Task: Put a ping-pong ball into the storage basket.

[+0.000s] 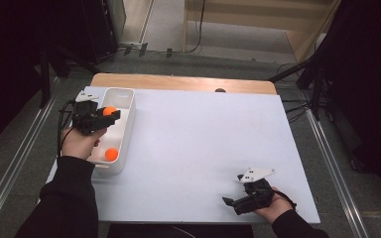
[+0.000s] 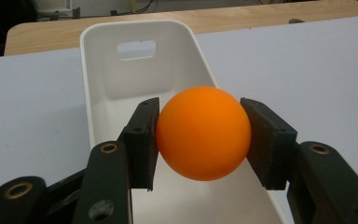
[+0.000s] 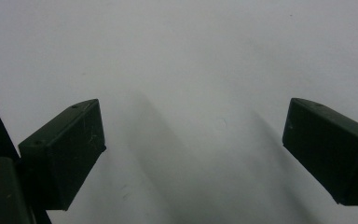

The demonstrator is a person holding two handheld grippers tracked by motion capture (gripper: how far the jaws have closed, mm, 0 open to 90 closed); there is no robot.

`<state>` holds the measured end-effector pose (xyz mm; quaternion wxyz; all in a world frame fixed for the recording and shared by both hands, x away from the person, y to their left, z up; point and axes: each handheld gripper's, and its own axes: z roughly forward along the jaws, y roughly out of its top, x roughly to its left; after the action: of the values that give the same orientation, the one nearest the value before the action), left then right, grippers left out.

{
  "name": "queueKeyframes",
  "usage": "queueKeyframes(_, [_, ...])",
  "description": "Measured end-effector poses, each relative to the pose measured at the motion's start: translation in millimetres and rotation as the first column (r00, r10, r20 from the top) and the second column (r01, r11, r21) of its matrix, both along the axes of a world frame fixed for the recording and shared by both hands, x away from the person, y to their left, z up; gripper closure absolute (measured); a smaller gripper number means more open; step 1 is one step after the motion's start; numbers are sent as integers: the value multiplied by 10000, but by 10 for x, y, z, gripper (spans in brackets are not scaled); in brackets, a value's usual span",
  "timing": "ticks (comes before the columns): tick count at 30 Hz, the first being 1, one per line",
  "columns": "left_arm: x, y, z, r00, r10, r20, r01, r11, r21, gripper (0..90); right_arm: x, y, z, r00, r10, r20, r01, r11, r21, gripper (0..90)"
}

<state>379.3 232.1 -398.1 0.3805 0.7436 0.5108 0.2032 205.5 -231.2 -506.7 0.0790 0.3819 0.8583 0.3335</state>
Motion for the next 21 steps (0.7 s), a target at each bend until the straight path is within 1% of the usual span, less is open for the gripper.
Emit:
queueKeyframes(1, [3,0,-8,10000,66,-29,-66,10000,-42,499,1,0,-1,10000,14,6,-14,10000,5,44])
queueKeyframes(4, [12,12,-27,9999,125,-51,-125,9999,5,499,0,0,-1,10000,2,-5,-2,10000,20,44])
queueKeyframes(5, [17,13,-36,9999,161,-63,-161,9999,-36,498,1,0,-1,10000,15,8,-15,10000,2,44])
queueKeyframes(6, [20,19,-42,9998,169,-125,-168,9999,38,499,0,-1,-1,10000,31,8,-31,10000,-7,43])
queueKeyframes(9, [31,19,-68,9996,229,-148,-229,9997,9,498,2,-1,-2,10000,41,12,-41,10000,-7,44])
queueKeyframes(13, [42,28,-90,9995,231,-230,-227,9996,160,498,5,-2,-5,9999,84,56,-84,10000,-23,43])
queueKeyframes(14, [45,25,-99,9994,261,-229,-259,9996,116,498,5,-2,-5,10000,77,48,-77,10000,-26,44])
queueKeyframes(19, [59,21,-129,9988,330,-354,-320,9991,279,498,6,-2,-6,9999,88,55,-88,10000,-36,44])
queueKeyframes(21, [64,19,-145,9988,318,-360,-308,9991,275,498,6,-2,-6,9999,89,57,-89,10000,-39,43])
